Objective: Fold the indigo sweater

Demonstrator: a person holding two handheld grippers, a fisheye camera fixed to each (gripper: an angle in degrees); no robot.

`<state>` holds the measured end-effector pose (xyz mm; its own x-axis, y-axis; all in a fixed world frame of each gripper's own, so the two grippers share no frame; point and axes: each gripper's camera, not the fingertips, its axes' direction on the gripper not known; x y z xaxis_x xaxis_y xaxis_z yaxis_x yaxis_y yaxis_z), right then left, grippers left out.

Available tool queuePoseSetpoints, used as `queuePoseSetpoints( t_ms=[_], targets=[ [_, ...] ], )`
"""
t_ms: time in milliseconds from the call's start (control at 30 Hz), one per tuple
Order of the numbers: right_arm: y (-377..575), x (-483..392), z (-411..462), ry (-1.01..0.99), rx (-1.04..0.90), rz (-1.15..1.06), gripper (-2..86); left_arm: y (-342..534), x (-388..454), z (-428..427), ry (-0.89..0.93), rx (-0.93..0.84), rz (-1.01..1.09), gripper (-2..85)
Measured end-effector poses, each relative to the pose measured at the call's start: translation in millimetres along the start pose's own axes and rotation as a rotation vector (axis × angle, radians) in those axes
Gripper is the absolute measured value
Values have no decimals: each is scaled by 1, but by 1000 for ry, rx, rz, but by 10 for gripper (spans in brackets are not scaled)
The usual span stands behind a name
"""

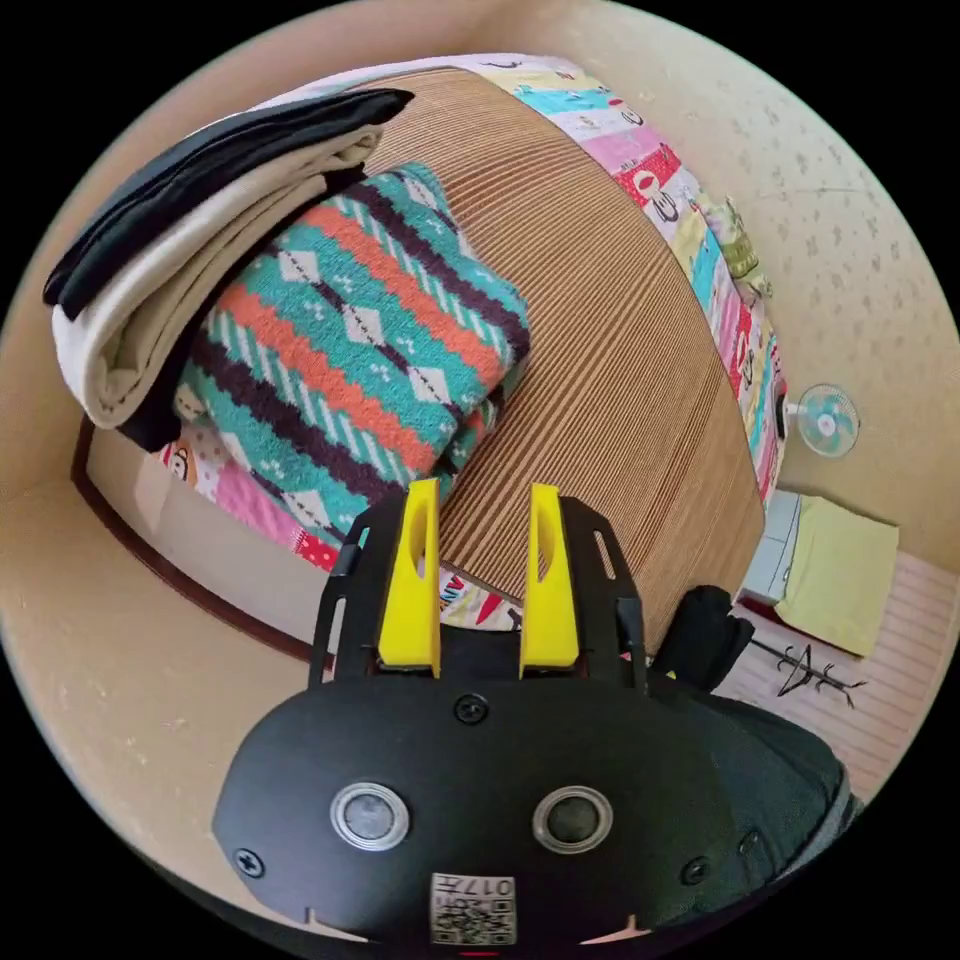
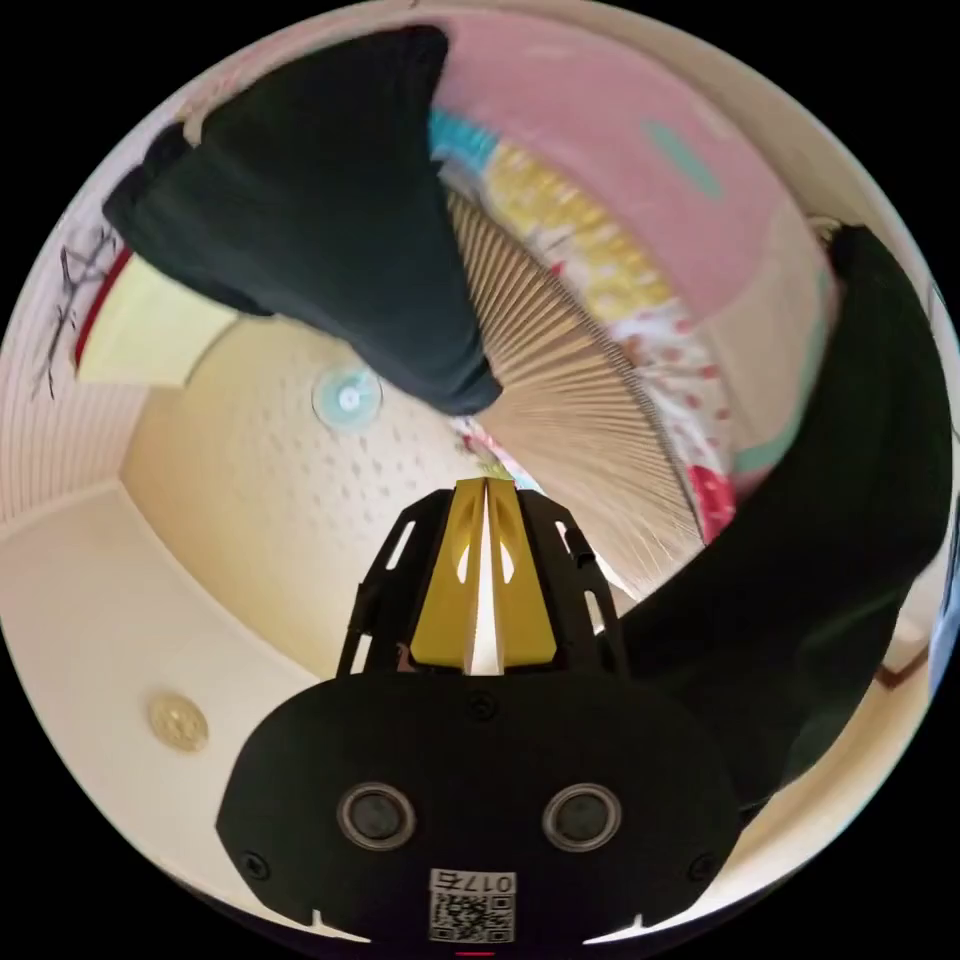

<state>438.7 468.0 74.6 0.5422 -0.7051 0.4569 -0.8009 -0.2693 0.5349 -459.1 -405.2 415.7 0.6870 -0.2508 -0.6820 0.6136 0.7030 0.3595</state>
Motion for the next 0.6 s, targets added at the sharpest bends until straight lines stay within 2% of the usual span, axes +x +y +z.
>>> queuePoseSetpoints(
  t_ms=[67, 167, 300, 367, 467, 567, 600],
  targets=[
    [-10, -11, 37, 131, -159, -90, 4, -22, 22, 13, -94, -63, 68, 149],
    [-5, -14, 68, 278, -288, -183, 4, -48, 45, 34, -207, -135, 103, 161],
    [16, 9, 79, 306, -358, -242, 5, -62, 61, 61, -360, -181, 131, 125],
    [25, 36, 84, 255, -422, -256, 6, -66, 64, 67, -355, -182, 134, 109],
    [29, 70, 104, 280, -551, -259, 7, -76, 62, 66, -247, -202, 118, 76],
    [33, 99, 148, 391, -727, -290, 10, -86, 45, 49, 81, -246, 224, 52],
    [35, 104, 159, 418, -771, -301, 10, -87, 45, 32, 229, -236, 340, 52]
  ],
)
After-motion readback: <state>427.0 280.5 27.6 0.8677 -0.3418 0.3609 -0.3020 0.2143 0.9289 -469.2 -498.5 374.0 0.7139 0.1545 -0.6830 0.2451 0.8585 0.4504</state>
